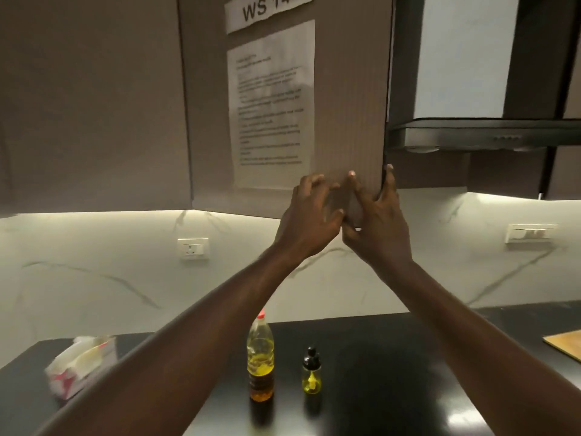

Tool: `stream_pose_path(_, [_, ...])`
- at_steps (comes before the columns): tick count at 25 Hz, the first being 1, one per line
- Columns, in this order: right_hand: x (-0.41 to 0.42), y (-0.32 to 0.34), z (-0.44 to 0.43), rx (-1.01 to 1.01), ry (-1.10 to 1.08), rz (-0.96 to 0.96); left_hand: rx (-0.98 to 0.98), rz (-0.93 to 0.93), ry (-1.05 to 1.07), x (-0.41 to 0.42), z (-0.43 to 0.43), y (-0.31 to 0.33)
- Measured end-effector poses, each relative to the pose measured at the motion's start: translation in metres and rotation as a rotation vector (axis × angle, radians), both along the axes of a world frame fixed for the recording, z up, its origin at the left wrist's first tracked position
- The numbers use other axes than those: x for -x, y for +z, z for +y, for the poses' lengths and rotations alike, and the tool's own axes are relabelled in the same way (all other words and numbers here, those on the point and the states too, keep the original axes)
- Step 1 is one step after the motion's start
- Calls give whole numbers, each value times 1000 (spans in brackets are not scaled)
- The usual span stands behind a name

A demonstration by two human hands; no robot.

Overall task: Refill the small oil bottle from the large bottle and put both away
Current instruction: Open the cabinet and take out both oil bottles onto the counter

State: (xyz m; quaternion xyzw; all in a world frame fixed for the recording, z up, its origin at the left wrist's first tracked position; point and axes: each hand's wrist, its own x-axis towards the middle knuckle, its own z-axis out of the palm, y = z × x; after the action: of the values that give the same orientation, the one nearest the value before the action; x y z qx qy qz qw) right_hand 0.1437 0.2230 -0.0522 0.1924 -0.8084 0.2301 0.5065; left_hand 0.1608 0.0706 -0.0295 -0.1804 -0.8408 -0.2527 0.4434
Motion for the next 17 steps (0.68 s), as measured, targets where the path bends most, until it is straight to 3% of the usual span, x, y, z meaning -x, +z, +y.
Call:
stream_pose_path(5, [109,-5,23,-113,-122,-17,155,44,87,103,18,-17])
stream_pose_path(11, [208,-4,22,-186,-91,-96,236,83,209,191,19,-25])
stream_pose_path(17, [259,-5,9,-121,49,-134,392,25,387,236,18,-29])
